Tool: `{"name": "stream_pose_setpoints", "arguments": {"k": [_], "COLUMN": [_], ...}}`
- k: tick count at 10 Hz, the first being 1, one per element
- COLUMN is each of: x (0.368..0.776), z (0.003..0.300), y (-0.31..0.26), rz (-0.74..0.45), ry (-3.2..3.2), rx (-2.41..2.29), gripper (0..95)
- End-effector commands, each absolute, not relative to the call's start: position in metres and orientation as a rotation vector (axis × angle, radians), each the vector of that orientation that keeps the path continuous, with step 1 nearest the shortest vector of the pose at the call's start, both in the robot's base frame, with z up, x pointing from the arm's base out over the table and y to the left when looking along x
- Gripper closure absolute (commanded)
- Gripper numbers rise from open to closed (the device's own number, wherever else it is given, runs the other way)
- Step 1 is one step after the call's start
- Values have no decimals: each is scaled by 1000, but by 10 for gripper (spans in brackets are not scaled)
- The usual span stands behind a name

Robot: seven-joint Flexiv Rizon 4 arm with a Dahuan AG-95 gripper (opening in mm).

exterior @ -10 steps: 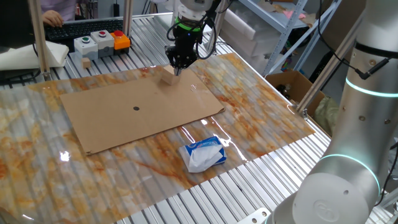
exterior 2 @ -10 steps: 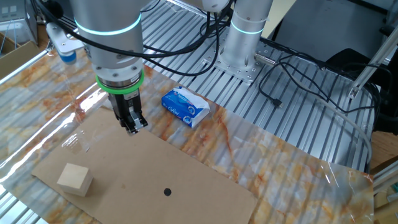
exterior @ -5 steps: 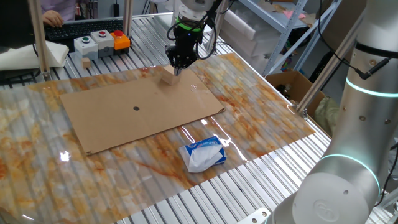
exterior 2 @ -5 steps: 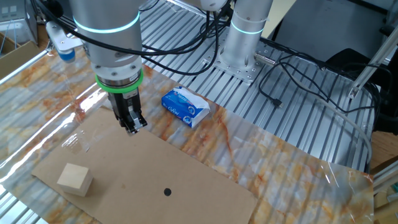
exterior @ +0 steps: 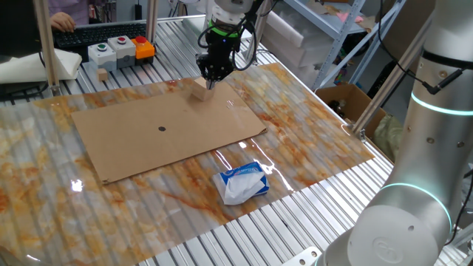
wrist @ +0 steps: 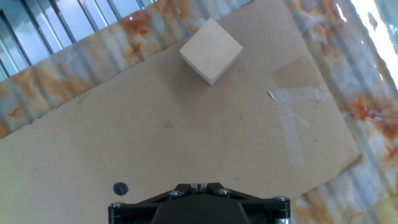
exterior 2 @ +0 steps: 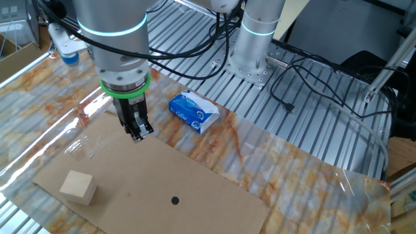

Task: Hold a small block with the gripper and sweep it from left to right on the table

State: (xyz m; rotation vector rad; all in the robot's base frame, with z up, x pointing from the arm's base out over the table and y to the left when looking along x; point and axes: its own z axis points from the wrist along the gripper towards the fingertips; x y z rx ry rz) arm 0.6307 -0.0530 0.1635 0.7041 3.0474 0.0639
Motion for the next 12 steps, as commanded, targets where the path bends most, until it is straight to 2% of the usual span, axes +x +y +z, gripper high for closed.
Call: {"name": "stream_pose_setpoints", "arguments": {"k": [1,12], "x": [629,629], "z": [164,164], "y": [-53,-53], "rz": [60,35], "ry": [3063,3068], "rx": [616,526], "gripper": [950,950]}}
